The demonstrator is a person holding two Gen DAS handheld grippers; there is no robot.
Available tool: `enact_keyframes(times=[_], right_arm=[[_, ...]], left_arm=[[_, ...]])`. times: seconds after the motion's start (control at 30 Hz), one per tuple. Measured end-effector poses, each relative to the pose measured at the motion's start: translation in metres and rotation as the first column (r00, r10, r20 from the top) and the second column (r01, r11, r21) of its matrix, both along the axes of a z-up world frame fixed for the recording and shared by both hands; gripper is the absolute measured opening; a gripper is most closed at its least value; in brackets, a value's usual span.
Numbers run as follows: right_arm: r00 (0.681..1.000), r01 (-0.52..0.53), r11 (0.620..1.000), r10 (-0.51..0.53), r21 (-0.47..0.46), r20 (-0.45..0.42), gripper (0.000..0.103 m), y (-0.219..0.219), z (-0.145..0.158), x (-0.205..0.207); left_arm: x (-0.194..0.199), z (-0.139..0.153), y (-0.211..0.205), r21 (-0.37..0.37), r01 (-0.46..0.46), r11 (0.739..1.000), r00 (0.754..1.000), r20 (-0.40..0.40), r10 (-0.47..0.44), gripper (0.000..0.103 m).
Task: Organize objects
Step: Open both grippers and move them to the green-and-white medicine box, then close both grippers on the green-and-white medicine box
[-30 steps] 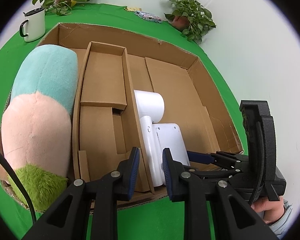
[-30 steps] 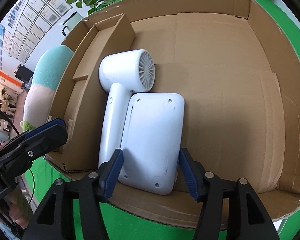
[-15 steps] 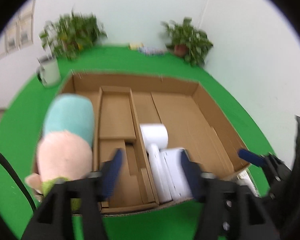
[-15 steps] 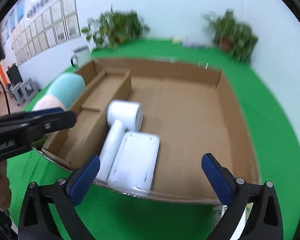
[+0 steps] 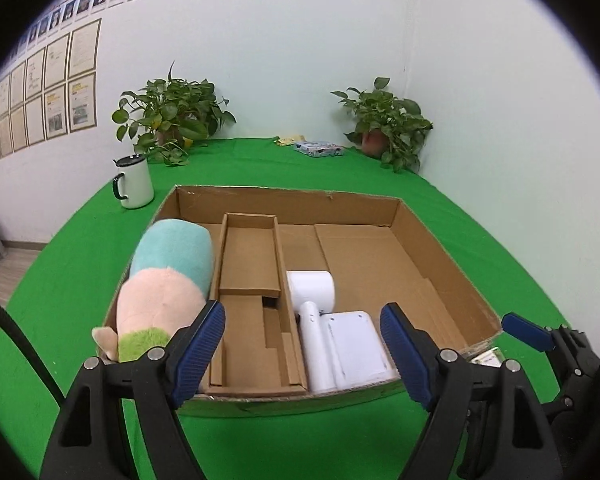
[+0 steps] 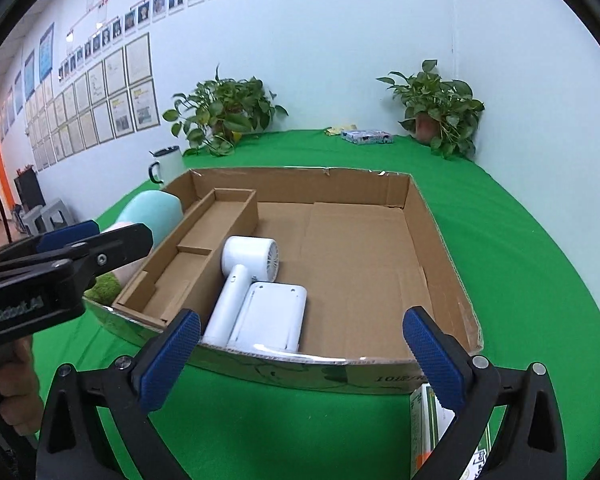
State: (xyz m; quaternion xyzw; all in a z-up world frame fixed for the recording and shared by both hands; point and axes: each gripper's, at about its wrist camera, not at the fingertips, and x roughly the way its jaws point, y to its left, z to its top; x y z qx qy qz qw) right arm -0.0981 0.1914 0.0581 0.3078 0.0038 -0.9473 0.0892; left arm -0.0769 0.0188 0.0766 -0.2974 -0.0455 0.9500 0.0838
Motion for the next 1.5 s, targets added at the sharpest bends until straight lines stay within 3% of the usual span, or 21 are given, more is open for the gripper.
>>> enact_keyframes(times=[0.13, 0.27, 0.37, 0.5, 0.7, 0.8, 0.97, 1.1, 1.17, 1.2, 1.3, 1.5], right_arm=[[1.000, -0.018, 0.999, 0.018, -0.028, -0.007, 0.102, 0.016, 0.001, 0.022], [1.000, 0.006, 1.000, -0.006, -0.020, 0.018, 0.102, 0.051, -0.010, 0.057], [0.993, 0.077, 0.996, -0.080, 0.042, 0.084, 0.102, 0.080, -0.025, 0.074], [0.975, 0.125, 0.989, -0.137, 0.078, 0.177, 0.102, 0.096, -0.047, 0.077], [0.935, 0.184, 0.975, -0.211, 0.122, 0.283, 0.085, 0.110, -0.082, 0.072], [0.923, 0.187, 0.977, -0.212, 0.107, 0.321, 0.061, 0.112, -0.090, 0.069], [0.930, 0.116, 0.993, -0.118, 0.029, 0.347, 0.061, 0.086, -0.086, 0.076], [0.939, -0.002, 0.997, 0.030, -0.082, 0.342, 0.062, 0.044, -0.077, 0.082], [0.945, -0.079, 0.988, 0.118, -0.136, 0.305, 0.076, 0.024, -0.069, 0.089], [0.950, -0.117, 0.982, 0.154, -0.148, 0.272, 0.098, 0.016, -0.065, 0.094], [0.952, -0.178, 0.977, 0.202, -0.118, 0.229, 0.102, 0.003, -0.060, 0.106], [0.941, -0.208, 0.975, 0.222, -0.080, 0.256, 0.102, 0.000, -0.066, 0.116]], left_arm=[[0.007, -0.003, 0.002, 0.019, 0.043, 0.999, 0.999, 0.017, -0.043, 0.080], [0.023, -0.011, 0.008, -0.018, 0.102, 0.995, 0.994, 0.031, -0.102, 0.080], [0.032, -0.022, 0.011, -0.022, 0.129, 0.991, 0.990, 0.055, -0.128, 0.080], [0.033, -0.039, 0.015, 0.037, 0.156, 0.987, 0.981, 0.115, -0.159, 0.080], [0.040, -0.046, 0.014, 0.046, 0.171, 0.984, 0.974, 0.145, -0.176, 0.080], [0.041, -0.047, 0.009, 0.055, 0.166, 0.985, 0.973, 0.151, -0.173, 0.080], [0.040, -0.050, 0.002, 0.098, 0.158, 0.983, 0.968, 0.181, -0.173, 0.079], [0.041, -0.051, -0.005, 0.142, 0.163, 0.976, 0.961, 0.203, -0.190, 0.079], [0.043, -0.052, -0.005, 0.160, 0.176, 0.971, 0.956, 0.209, -0.208, 0.079], [0.044, -0.053, -0.005, 0.168, 0.182, 0.969, 0.953, 0.213, -0.216, 0.079], [0.042, -0.061, -0.002, 0.211, 0.198, 0.957, 0.939, 0.238, -0.247, 0.079], [0.034, -0.089, 0.010, 0.325, 0.206, 0.923, 0.894, 0.322, -0.312, 0.079]])
